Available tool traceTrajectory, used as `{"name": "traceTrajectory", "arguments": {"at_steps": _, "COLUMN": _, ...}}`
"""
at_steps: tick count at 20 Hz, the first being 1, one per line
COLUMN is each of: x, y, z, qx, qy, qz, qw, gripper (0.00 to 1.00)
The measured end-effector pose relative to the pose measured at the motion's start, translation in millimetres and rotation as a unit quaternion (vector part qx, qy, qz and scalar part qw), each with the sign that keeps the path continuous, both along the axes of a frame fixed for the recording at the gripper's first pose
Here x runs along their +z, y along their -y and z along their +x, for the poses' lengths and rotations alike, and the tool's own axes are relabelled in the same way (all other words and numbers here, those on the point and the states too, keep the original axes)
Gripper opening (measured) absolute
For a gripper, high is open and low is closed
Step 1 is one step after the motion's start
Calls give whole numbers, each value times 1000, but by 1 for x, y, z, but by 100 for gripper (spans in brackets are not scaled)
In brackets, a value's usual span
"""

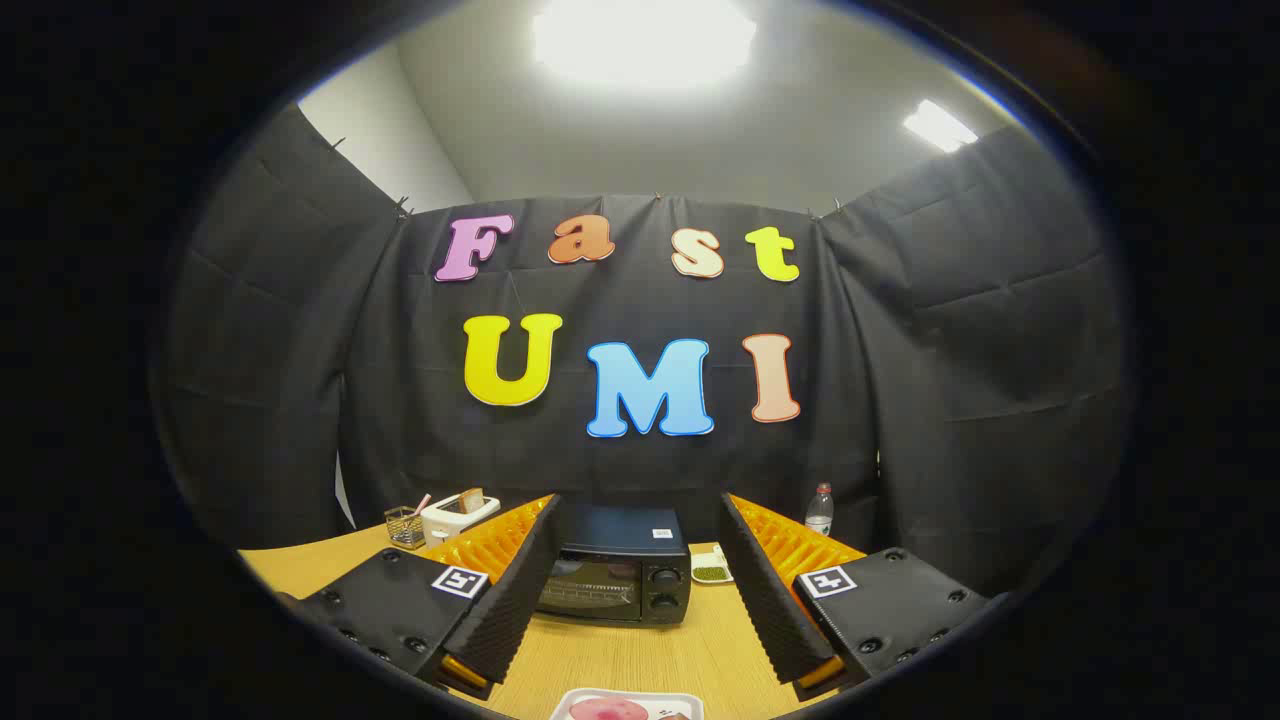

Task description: Open the toaster oven, put the food inside, and close the toaster oven door.

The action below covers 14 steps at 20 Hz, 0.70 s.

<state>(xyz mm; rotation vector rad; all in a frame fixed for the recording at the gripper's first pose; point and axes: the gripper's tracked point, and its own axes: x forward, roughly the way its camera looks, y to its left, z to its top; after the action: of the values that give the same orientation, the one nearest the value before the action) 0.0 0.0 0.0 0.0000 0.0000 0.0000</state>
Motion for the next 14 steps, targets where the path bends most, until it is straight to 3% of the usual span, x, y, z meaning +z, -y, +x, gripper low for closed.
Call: {"name": "traceTrajectory", "arguments": {"at_steps": 14, "x": -6, "y": 25, "z": -3, "qx": -18, "qy": -7, "qz": 8, "qw": 1000, "gripper": 97}}
